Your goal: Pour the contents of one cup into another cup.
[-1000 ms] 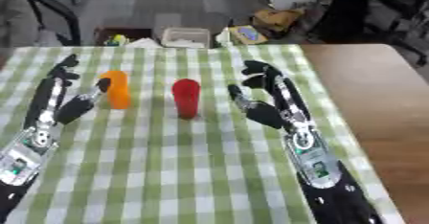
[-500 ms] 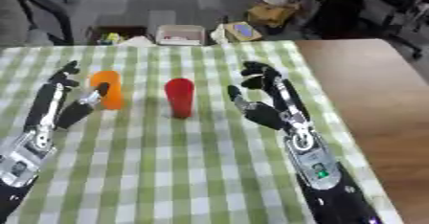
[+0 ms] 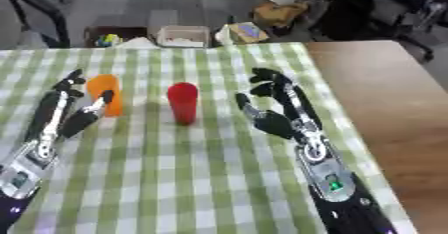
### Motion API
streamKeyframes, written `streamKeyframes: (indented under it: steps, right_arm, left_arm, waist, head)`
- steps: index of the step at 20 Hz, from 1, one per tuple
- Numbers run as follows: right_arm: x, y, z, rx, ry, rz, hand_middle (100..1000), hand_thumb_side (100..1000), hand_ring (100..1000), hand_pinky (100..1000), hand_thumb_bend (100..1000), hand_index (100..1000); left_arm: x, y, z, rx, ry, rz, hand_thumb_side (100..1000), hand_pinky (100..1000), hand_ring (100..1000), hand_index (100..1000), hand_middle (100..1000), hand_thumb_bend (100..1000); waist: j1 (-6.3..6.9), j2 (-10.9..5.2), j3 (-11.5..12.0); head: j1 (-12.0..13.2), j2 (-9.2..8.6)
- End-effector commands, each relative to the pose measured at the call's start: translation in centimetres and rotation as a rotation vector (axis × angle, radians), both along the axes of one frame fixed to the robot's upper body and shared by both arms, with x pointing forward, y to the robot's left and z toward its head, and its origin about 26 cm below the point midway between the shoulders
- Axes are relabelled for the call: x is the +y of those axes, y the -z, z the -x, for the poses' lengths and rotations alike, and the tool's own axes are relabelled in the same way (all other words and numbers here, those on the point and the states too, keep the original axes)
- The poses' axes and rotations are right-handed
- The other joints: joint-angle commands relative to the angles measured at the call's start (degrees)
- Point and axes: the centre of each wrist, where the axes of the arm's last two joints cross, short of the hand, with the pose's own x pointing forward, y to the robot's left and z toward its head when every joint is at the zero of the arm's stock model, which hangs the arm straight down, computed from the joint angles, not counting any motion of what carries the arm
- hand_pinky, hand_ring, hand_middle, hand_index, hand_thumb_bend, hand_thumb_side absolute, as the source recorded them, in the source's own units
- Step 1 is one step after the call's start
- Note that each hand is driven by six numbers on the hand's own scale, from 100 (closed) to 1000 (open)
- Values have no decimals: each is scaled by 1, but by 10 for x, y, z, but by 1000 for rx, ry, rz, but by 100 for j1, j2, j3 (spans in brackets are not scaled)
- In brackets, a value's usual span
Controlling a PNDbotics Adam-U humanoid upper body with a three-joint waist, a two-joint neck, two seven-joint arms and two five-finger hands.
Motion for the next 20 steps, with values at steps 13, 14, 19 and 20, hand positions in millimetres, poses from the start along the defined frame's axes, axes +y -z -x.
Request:
streamKeyframes:
  steps: [13, 14, 19, 20]
  right_arm:
    - [2, -20, -4, -53, -23, 1, 691, 290, 663, 737, 363, 839]
    - [2, -20, -4, -54, -24, 1, 691, 290, 663, 737, 363, 839]
    - [2, -21, -5, -55, -26, 1, 691, 290, 663, 737, 366, 839]
    - [2, -21, -5, -54, -26, 1, 691, 290, 663, 737, 366, 839]
  left_arm:
    - [6, -26, -10, -39, -3, -28, 896, 732, 683, 996, 775, 536]
    - [6, -26, -10, -40, -9, -30, 898, 732, 684, 996, 775, 536]
    - [6, -27, -12, -40, -40, -41, 904, 733, 686, 991, 776, 531]
    - [7, -28, -12, -40, -45, -43, 904, 733, 686, 990, 776, 530]
  waist:
    - [-22, 58, -138]
    - [-22, 66, -146]
    - [-11, 88, -172]
    - [-8, 91, -177]
  head:
    - [4, -173]
    - [6, -175]
    - [8, -181]
    - [6, -181]
